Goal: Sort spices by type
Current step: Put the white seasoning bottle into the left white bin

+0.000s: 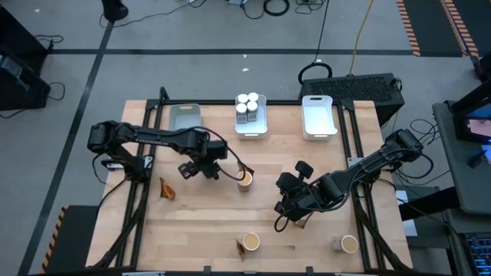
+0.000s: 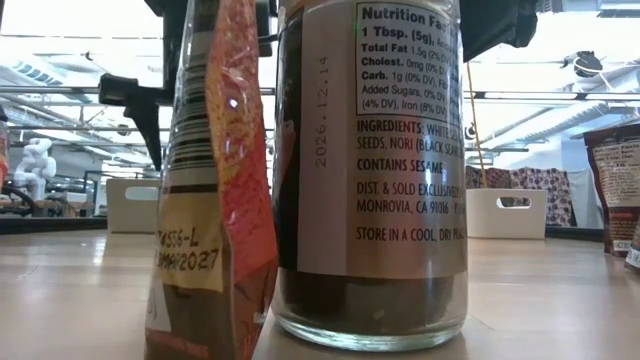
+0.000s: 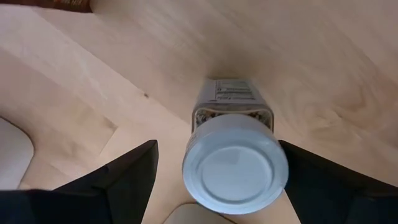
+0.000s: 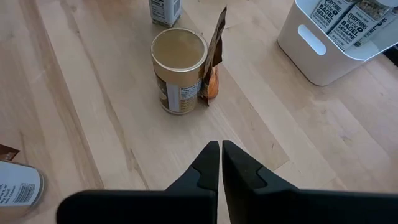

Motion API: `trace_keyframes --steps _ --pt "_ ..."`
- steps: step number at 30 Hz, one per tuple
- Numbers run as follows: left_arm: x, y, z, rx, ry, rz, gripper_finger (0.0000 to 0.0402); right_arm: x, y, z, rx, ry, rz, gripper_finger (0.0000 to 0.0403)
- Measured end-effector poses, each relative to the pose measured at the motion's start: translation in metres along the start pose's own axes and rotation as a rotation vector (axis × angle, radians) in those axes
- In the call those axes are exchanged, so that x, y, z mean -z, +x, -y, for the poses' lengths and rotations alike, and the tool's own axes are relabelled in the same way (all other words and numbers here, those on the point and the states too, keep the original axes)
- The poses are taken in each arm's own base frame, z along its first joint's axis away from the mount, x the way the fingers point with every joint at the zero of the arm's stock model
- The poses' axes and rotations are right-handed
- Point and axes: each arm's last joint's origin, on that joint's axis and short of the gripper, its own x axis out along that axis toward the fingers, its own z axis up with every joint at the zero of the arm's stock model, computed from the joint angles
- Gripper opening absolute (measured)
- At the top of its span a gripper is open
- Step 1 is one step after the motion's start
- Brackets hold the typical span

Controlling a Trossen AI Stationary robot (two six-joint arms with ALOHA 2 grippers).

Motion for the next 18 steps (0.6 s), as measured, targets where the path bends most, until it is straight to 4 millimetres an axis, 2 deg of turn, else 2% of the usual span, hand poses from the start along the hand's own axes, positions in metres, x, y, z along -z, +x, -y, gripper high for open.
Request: trace_keyframes --steps 9,18 --pt "-0.0004 0.0 0.0004 0.018 0.017 0.026 0.0312 0.0 0.0 0.0 0.0 0.0 0.0 0.0" --pt "-0.0004 0.0 0.0004 0.019 0.016 0.027 0.0222 0.0001 0.0 0.0002 0.002 -0.002 -0.001 0.0"
